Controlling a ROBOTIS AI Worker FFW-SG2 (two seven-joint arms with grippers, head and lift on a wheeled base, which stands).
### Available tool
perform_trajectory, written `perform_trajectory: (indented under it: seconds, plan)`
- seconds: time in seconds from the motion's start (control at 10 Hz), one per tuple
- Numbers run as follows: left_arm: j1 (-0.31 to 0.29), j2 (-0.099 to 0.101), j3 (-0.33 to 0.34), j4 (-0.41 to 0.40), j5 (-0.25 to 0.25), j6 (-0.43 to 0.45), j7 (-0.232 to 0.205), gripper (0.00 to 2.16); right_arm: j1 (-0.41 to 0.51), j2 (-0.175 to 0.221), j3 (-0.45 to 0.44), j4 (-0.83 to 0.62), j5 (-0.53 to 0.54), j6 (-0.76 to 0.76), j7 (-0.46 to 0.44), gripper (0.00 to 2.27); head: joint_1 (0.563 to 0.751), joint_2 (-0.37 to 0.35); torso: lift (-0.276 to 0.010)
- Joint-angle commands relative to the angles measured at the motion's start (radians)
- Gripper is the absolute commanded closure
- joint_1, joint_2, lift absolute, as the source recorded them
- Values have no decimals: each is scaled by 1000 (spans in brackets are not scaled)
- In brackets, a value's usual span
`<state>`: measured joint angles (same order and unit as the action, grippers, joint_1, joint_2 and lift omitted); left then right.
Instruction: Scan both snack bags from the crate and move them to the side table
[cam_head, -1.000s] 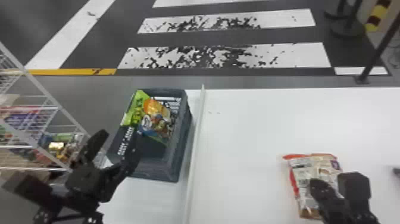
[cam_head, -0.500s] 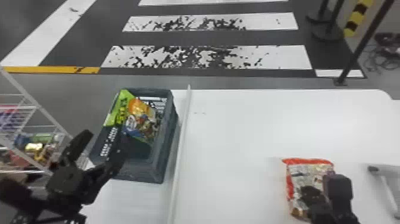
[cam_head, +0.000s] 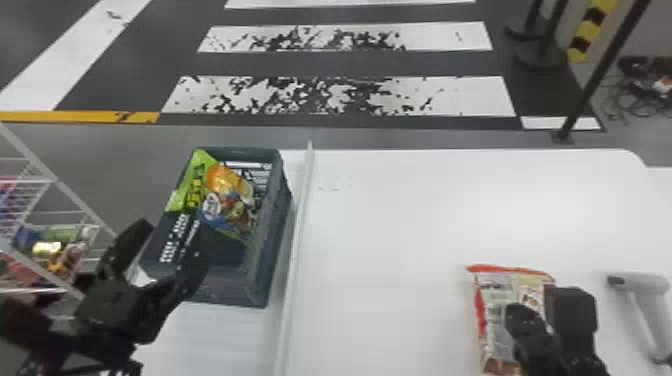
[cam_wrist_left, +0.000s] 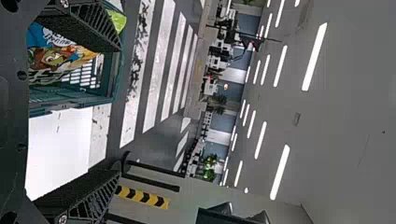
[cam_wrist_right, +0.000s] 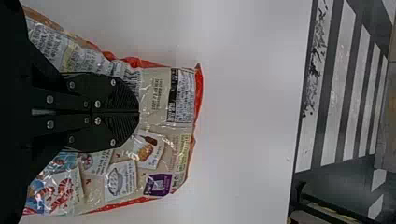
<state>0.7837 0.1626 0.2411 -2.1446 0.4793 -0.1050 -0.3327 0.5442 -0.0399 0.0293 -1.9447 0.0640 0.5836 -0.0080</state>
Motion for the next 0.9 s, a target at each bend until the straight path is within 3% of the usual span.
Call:
perform_trajectory:
  seconds: [0.0,0.8]
  plan:
    - [-3,0,-5,2,-4,-3,0,60,13,-2,-5,-43,0,-8,-3,2253,695,100,-29]
    - [-3,0,-19,0,-4,-6,-16,60,10,-5,-49,20,17,-54,-12,2253,695,25,-29]
